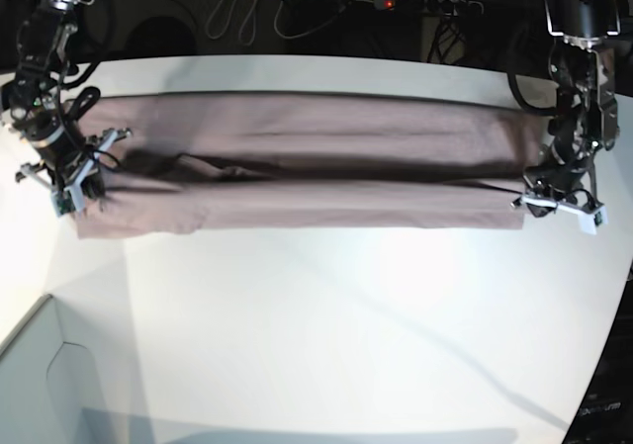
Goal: Layout the t-shirt on the table in an organized manner, then fold the t-shirt properly
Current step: 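Fold the lifted edge over the shirt body with both grippers, then lay the folded strip flat and release with both grippers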
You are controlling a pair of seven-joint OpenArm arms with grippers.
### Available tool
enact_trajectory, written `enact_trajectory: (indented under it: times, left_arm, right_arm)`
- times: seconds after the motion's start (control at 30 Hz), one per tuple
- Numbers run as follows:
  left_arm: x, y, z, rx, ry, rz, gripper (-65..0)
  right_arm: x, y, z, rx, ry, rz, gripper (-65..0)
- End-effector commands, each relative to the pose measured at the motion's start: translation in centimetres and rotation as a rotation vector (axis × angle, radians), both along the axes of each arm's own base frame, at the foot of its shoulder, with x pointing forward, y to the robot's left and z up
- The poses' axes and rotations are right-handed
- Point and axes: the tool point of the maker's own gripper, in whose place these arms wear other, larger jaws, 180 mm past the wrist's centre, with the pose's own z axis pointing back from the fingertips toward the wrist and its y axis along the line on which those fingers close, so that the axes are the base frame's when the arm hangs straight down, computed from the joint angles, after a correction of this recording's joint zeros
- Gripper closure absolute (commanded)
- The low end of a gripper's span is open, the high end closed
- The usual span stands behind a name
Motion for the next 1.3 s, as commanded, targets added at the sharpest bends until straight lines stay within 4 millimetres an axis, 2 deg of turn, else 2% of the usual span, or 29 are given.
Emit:
enact_trajectory:
  times: [0.0, 0.13, 0.33, 0.5, 0.67, 0.9, 1.1, 1.17, 1.27]
  left_arm:
    - [1.4, 1.0, 2.1, 0.033, -0.064, 0.007, -0.2]
    - [1.4, 1.1, 2.1, 0.036, -0.064, 0.007, -0.2]
    - [1.2, 1.1, 2.0, 0.031, -0.063, 0.009, -0.2]
    - [0.4, 1.2, 1.2, 0.036, -0.039, 0.008, -0.2]
    - [-0.2, 1.2, 0.8, 0.036, -0.025, 0.009, -0.2]
    - [-1.6, 1.1, -0.3, 0.03, 0.007, 0.01, -0.2]
    - [-2.1, 0.1, -1.1, 0.011, 0.02, 0.01, -0.6]
    - [-2.2, 0.0, -1.2, 0.004, 0.023, 0.009, -2.5]
    - [-2.2, 0.0, -1.3, -0.001, 0.025, 0.011, -14.4]
  right_arm:
    - [0.4, -0.1, 1.2, -0.008, -0.04, 0.001, 0.0]
    - [-1.0, 0.4, 0.4, -0.002, -0.012, 0.005, 0.0]
    - [-1.5, 0.7, -0.6, 0.016, 0.012, 0.0, 0.0]
    - [-2.7, 0.6, -1.5, 0.019, 0.044, -0.005, 0.0]
    - [-3.8, 0.7, -3.5, 0.049, 0.1, -0.016, 0.0]
    - [-4.5, 0.8, -5.2, 0.075, 0.144, -0.03, 0.0]
    - [-4.7, 0.7, -5.5, 0.08, 0.155, -0.033, 0.0]
    - [-4.8, 0.8, -5.6, 0.081, 0.156, -0.033, 0.0]
    - [-4.9, 0.8, -5.6, 0.081, 0.158, -0.033, 0.0]
